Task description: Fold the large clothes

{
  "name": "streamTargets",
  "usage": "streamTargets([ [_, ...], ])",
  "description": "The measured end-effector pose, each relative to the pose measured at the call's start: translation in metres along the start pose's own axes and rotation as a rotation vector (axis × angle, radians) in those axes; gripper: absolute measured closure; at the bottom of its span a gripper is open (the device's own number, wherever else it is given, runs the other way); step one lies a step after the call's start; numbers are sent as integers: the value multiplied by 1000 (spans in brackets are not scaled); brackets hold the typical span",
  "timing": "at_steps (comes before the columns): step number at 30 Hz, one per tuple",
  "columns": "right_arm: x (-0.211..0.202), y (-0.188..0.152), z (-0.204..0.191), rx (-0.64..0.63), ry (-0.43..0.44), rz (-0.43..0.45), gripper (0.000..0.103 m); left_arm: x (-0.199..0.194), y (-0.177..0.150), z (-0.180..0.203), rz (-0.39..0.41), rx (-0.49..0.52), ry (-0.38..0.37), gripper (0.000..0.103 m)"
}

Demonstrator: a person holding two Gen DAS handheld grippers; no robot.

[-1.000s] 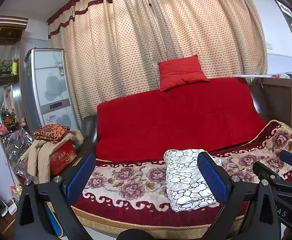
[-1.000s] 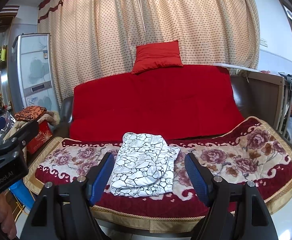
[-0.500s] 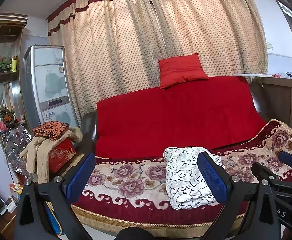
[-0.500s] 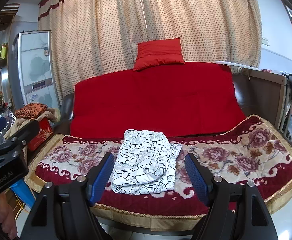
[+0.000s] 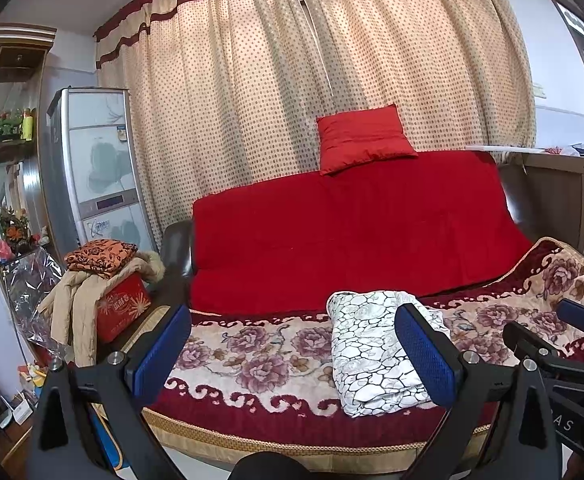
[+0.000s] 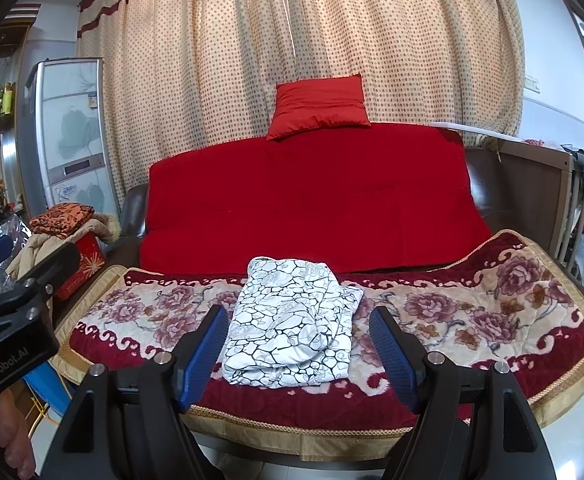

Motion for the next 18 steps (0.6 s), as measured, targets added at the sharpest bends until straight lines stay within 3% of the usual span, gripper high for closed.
streamTargets([
  [12,10,2,-4,-18,3,-10,26,7,-4,-2,-10,-5,-10,2],
  [18,36,12,5,-15,-12,-17,26,44,-12,-3,-78,-35,-12,2],
])
Point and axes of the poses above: each gripper's, at about its wrist camera, not at the fingertips, and x roughly the way its jaws point, z to its right, y to its top, the point moved 5 cm from there along x, roughly the way its jaws point, and after that the axes turned 12 degrees about y, right-handed, at the moved point
